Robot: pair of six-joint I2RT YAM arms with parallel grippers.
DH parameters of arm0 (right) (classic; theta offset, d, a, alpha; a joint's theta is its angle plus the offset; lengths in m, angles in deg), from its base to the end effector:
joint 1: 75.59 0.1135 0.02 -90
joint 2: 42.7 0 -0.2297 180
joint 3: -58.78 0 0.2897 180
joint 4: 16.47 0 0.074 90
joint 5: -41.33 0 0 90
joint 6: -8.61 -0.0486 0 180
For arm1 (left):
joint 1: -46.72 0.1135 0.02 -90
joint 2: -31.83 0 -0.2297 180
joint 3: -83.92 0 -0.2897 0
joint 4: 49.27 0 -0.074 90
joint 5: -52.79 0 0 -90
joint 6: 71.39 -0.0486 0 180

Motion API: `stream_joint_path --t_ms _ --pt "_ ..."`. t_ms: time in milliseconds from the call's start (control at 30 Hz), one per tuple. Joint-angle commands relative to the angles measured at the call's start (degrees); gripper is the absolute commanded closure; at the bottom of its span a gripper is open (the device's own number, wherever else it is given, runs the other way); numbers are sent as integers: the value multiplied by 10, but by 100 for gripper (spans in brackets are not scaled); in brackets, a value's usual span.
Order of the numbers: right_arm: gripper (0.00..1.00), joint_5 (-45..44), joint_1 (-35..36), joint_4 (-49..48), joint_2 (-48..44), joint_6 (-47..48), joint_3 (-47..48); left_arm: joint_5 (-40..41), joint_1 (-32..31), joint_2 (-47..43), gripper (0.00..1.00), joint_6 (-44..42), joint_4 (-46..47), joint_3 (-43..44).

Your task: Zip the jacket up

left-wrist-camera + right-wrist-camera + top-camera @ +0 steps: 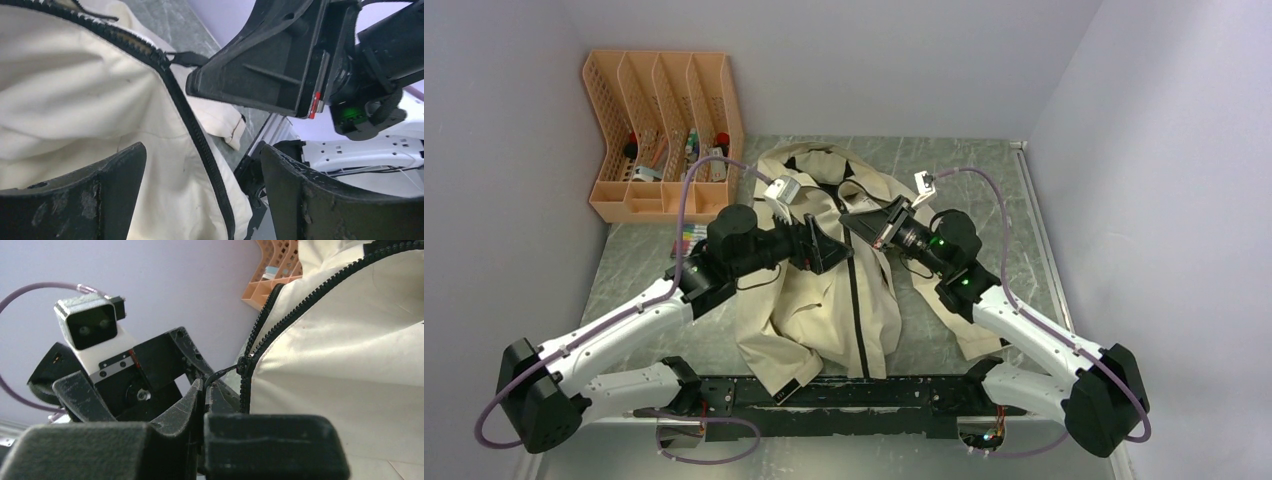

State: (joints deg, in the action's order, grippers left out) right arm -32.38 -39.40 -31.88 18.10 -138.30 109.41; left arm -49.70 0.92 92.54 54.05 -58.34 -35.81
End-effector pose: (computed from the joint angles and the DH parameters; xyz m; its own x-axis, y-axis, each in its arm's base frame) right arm 0.2447 0.1960 0.2739 -0.6235 0.5403 -0.5651 -0.4943 0.2877 0.8203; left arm 0.2135 -0.2347 0.2915 -0.5859 -0.2095 -0.7828 0.6246 0.4987 -0.6010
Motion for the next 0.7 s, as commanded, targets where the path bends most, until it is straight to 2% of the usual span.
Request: stream_joint_path --t_ms 0,400,533,667 --pt "100 36 7 -82 -22 -17 -2 -79 20 15 13 18 88 -9" --pt "100 47 8 -95 -38 -32 -13 -131 40 72 23 41 192 -44" --pt "100 53 7 -97 -32 -36 -16 -149 41 80 31 55 234 -63" --pt "100 45 7 -96 -29 -37 -19 -166 43 85 45 59 258 -74"
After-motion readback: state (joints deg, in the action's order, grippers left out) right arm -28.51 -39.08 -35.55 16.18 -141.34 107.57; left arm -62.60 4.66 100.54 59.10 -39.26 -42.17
